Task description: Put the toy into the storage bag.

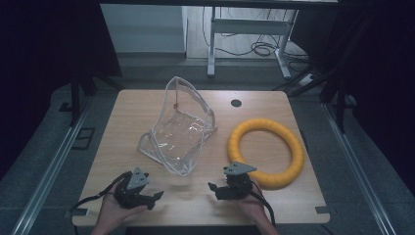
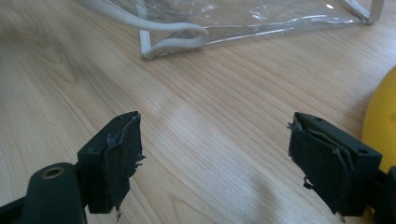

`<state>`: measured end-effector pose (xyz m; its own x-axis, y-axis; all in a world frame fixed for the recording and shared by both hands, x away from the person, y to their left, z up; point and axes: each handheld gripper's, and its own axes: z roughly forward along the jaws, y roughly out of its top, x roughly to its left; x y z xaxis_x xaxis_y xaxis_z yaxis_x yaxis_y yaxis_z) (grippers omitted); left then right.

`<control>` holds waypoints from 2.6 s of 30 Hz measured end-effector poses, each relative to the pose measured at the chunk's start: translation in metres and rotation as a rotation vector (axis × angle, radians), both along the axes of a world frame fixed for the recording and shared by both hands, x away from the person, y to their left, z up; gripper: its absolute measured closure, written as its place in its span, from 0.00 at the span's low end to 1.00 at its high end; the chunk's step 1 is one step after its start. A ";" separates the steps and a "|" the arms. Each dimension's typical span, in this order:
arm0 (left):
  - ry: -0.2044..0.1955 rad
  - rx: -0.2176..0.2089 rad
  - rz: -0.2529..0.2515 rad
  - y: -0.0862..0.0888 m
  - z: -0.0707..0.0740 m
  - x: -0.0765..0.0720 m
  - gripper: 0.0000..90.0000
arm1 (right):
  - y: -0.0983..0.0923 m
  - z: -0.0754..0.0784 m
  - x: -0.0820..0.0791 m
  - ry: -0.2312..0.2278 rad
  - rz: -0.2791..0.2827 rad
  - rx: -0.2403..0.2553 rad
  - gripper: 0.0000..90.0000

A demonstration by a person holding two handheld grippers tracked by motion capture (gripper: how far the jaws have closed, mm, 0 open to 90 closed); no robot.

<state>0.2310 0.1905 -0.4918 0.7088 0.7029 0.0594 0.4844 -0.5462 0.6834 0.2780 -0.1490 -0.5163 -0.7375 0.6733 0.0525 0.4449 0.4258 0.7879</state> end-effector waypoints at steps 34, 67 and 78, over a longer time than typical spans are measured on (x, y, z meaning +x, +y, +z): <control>0.008 0.002 0.002 -0.001 -0.001 0.000 0.22 | -0.015 0.003 -0.004 0.024 0.042 0.043 0.32; 0.017 -0.005 0.001 -0.002 -0.001 -0.001 0.22 | -0.038 0.056 0.027 0.028 0.113 -0.152 0.33; 0.021 -0.006 -0.003 -0.003 -0.001 0.000 0.22 | -0.045 0.066 0.044 0.080 0.109 -0.246 0.33</control>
<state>0.2310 0.1878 -0.4931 0.7120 0.7010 0.0405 0.4970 -0.5438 0.6762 0.3219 -0.1937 -0.4508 -0.8061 0.5902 -0.0422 0.4425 0.6487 0.6192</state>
